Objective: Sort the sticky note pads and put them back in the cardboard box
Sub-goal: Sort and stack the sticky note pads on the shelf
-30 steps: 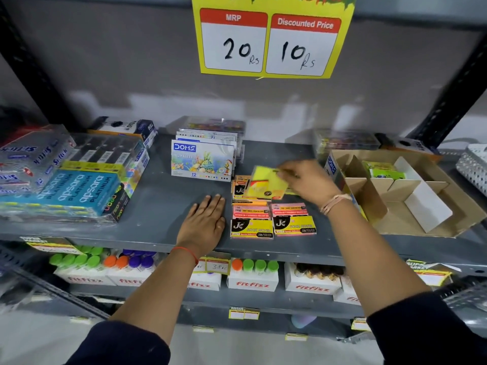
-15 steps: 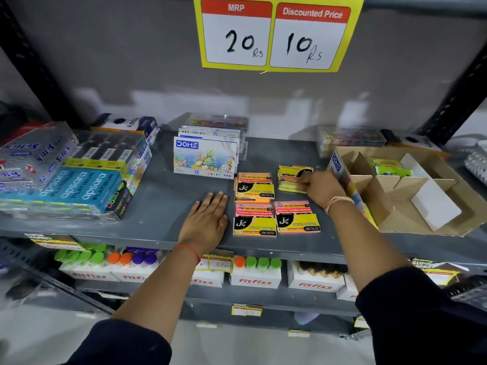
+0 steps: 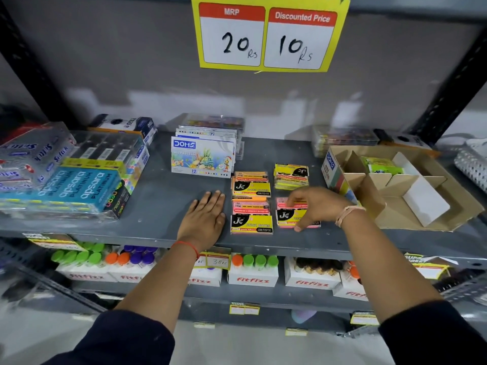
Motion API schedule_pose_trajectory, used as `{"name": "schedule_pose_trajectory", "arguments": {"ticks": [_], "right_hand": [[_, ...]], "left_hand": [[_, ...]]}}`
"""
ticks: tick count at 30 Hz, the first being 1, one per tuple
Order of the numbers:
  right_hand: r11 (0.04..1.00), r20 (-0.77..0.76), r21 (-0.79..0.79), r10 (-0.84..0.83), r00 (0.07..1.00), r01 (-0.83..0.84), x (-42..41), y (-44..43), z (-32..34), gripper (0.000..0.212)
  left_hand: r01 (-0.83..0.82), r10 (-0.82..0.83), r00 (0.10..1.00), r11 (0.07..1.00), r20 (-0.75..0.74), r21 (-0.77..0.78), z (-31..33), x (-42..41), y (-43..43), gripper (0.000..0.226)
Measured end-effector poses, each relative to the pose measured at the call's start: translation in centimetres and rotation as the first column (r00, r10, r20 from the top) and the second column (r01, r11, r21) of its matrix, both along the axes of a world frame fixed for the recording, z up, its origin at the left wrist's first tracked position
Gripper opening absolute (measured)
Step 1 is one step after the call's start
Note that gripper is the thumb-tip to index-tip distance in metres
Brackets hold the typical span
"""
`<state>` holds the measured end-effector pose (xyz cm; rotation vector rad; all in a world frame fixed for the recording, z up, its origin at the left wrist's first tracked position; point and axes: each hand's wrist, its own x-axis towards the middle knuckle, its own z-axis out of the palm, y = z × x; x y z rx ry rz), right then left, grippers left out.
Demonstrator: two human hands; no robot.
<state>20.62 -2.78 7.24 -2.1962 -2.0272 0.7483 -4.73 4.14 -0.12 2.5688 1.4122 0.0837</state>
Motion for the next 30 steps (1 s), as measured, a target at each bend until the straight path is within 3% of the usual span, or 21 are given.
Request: {"name": "schedule_pose_trajectory", "arguments": {"ticks": [4,9,14,17,21,25,30], "right_hand": [[0.984,-0.149,0.176,0.011,0.989,0.016,-2.2,0.5,1.9,0.061],[0.968,-0.034,0.152,0.208,0.978,-0.201,-7.3,1.8,-0.9,0.060],[0.969,-0.101,0.224,0.127,0.987,-0.102,-7.5,0.9,-3.4,0.062],[0.969,-0.117,0.237,0.105,0.988,-0.075,-7.1,0.2,-3.6,0.067],[0.975,-0.133,0.218,0.063,0.989,-0.033,-6.5,-0.4,-3.4,0.079],[0.983,-0.085,0.153,0.110,0.990,-0.096,-6.3,0.0,-2.9,0.074],[0.987,-0.050,0.060,0.153,0.987,-0.150,-6.0,0.3,-2.0,0.070]], "left_hand": [[0.000,0.000,1.000,1.000,0.008,-0.008,0.2,0.0,-0.1,0.051],[-0.004,0.004,1.000,1.000,0.008,-0.015,0.0,0.0,0.0,0.052],[0.006,-0.006,1.000,1.000,-0.007,-0.014,0.1,-0.1,0.0,0.068],[-0.002,0.002,1.000,1.000,0.003,-0.014,0.0,0.0,0.0,0.060],[-0.003,0.004,1.000,1.000,0.022,-0.020,0.0,0.0,0.0,0.063],[0.000,0.001,1.000,1.000,0.012,-0.013,0.0,-0.1,0.0,0.051],[0.007,-0.007,1.000,1.000,0.008,-0.006,-0.1,-0.1,0.1,0.054]]}}
